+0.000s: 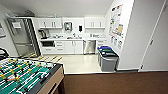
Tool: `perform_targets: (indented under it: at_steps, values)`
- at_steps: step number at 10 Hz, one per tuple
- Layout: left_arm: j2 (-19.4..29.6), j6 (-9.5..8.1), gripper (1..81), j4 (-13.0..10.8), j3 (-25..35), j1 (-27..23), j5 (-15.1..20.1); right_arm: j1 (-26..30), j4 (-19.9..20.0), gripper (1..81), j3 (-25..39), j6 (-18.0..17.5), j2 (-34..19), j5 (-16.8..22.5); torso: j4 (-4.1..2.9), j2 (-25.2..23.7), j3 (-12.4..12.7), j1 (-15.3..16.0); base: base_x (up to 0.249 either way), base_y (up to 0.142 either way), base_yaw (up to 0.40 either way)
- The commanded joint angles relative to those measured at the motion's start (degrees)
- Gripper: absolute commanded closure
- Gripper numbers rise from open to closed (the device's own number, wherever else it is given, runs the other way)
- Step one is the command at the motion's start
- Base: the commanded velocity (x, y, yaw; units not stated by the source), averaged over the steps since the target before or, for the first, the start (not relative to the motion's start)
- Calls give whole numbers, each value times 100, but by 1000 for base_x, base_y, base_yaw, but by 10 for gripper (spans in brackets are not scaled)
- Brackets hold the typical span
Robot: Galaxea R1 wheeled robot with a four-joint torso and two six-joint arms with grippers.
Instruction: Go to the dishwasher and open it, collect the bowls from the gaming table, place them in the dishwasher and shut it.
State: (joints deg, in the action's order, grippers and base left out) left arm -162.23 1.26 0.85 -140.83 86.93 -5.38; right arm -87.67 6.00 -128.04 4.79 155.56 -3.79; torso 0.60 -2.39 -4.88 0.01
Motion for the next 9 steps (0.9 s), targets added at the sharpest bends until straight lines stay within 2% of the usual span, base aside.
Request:
perform_targets:
  at_steps: [1, 9]
  values:
    - [68, -11, 10, 38, 11, -277, 274, 289, -46, 10, 61, 13, -102, 309, 0, 0, 0, 0, 251, 0, 0]
    - [24, -11, 10, 29, 11, -303, 248, 325, -37, 10, -124, -4, -6, 309, 0, 0, 0, 7, 268, 0, 0]
